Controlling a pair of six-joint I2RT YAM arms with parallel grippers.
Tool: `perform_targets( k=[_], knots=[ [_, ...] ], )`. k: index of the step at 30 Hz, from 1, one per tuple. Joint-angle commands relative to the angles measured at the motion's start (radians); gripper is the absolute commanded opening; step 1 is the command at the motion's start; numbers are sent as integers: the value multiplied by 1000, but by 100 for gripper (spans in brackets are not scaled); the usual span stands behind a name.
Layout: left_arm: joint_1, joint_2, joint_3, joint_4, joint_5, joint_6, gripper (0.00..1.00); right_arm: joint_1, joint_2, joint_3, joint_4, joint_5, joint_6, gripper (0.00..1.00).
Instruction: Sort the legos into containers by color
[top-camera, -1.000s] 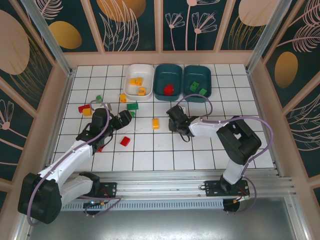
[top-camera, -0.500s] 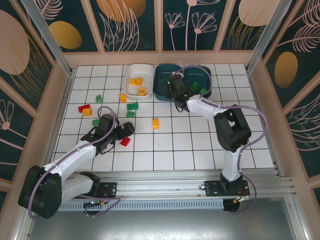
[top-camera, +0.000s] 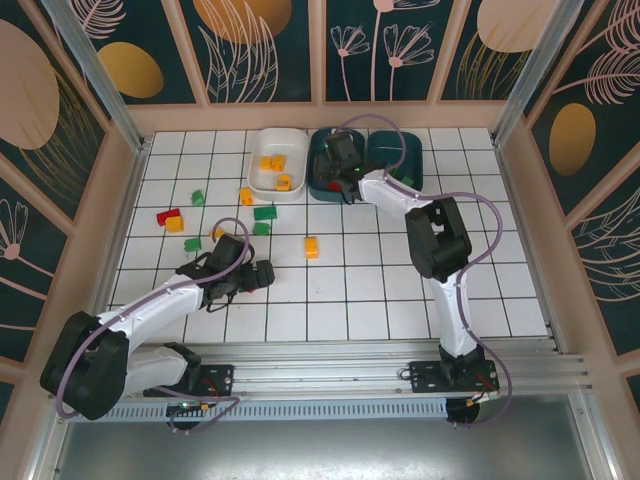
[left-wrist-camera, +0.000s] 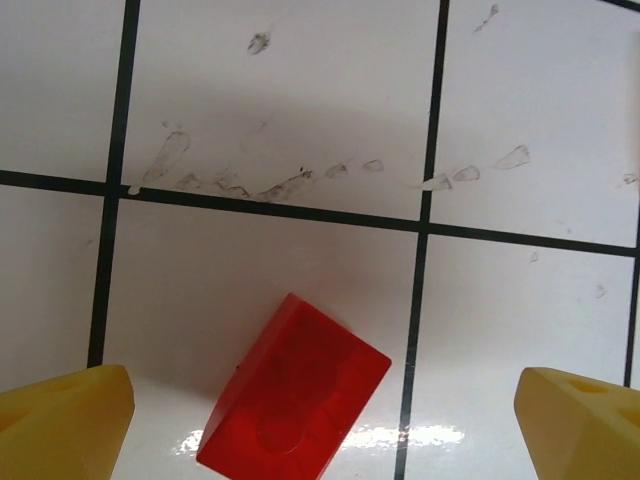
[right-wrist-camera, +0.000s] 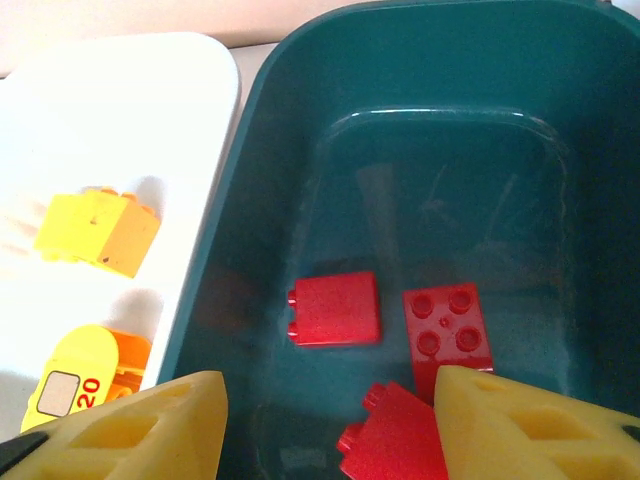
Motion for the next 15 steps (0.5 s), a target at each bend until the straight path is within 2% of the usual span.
perform_targets(
  k=[1,9,15],
  knots=[
    [-5,14,22,-41,-30,30,96,3,-139,-81,29,-2,-5,58],
    [-24,86,35,-13,-34,35,88,9,-392,-466,173,-52,79,60],
    [-46,159,75,0,-39,42,70,10,-519,-655,187,-40,101,60]
  ],
)
